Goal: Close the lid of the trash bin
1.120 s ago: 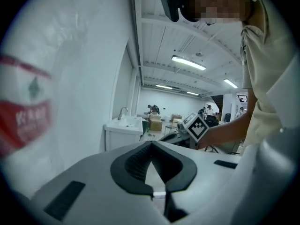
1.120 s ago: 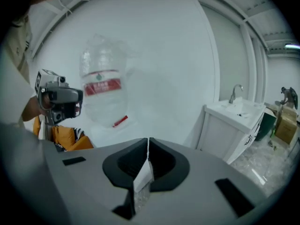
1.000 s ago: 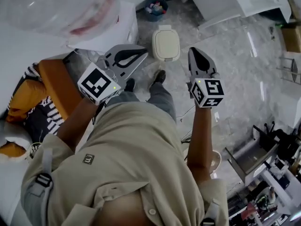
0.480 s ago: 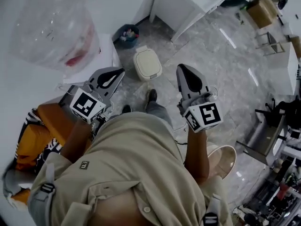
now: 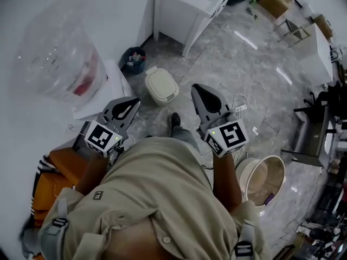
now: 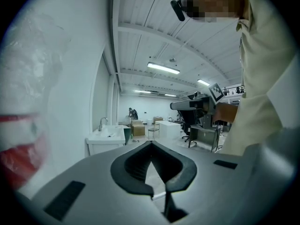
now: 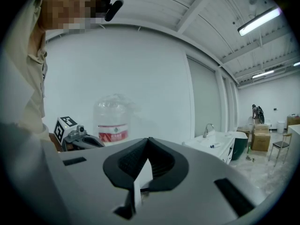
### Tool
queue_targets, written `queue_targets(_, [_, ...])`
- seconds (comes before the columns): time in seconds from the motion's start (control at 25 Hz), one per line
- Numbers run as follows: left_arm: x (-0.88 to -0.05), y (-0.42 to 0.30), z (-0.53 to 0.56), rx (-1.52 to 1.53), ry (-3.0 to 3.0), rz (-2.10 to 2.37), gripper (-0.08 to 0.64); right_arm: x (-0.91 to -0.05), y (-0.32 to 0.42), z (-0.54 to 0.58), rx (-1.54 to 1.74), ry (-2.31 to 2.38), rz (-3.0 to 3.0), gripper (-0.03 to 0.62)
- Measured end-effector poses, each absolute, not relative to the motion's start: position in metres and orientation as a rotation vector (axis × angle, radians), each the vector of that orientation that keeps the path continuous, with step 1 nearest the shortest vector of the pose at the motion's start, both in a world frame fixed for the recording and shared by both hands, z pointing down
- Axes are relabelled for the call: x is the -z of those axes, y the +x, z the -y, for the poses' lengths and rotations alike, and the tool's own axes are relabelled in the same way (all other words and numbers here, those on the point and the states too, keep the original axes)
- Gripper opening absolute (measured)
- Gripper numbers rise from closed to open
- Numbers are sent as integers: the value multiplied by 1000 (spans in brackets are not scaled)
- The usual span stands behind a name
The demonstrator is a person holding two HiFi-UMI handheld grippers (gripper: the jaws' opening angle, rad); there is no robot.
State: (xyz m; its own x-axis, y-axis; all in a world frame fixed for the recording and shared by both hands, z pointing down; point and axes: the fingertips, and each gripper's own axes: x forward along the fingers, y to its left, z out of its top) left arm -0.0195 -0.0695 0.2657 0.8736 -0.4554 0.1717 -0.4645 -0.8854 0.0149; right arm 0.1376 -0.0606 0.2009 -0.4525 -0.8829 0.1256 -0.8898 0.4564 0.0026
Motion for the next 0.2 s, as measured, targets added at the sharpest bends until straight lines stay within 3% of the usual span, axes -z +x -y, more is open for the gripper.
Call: queue_targets(0.2, [-266, -22, 51, -252, 2990, 705, 15, -203, 136, 39, -114, 1601, 2572, 23])
